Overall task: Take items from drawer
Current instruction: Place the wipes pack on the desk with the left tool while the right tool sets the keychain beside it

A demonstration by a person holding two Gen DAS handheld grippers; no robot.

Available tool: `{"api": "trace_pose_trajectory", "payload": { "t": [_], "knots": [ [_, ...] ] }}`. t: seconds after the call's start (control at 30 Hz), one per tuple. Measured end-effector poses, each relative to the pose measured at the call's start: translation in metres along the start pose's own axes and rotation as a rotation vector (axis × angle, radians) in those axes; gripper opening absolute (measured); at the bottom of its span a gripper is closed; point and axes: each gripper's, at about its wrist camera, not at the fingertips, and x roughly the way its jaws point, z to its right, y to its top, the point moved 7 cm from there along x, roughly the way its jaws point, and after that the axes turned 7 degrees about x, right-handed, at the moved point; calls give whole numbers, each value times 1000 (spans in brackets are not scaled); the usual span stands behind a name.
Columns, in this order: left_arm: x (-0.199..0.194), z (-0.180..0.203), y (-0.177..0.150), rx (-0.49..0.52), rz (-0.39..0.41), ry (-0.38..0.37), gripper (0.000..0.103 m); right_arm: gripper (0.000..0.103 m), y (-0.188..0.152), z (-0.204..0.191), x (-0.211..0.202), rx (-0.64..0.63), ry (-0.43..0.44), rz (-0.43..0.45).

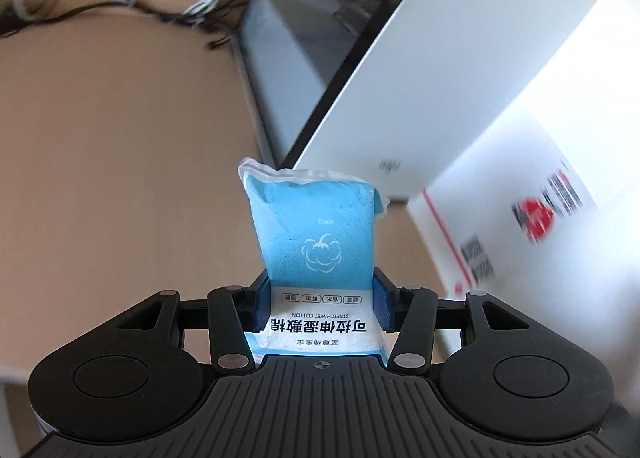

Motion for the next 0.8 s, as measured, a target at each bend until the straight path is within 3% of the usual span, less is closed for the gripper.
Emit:
{"api": "trace_pose_trajectory", "payload": {
  "t": [0.1,0.23,0.33,0.5,0.6,0.67,0.8],
  "knots": [
    [38,-3,8,14,37,49,54,39,14,8,-15,11,-13,47],
    [78,-6,-2,94,-54,181,62,38,23,16,-13,22,-35,71],
    [79,-2,-5,132,-78,194,59,38,34,27,-17,29,-34,93],
    [36,-2,11,75,86,131,58,38,64,39,-17,40,-11,145],
    [7,-5,14,54,138,100,58,38,94,32,-5,50,29,173],
    [-9,-7,10,72,135,100,58,38,116,26,3,56,82,190],
    [-32,-21,-19,157,36,168,58,43,151,17,23,64,177,218]
  ]
}}
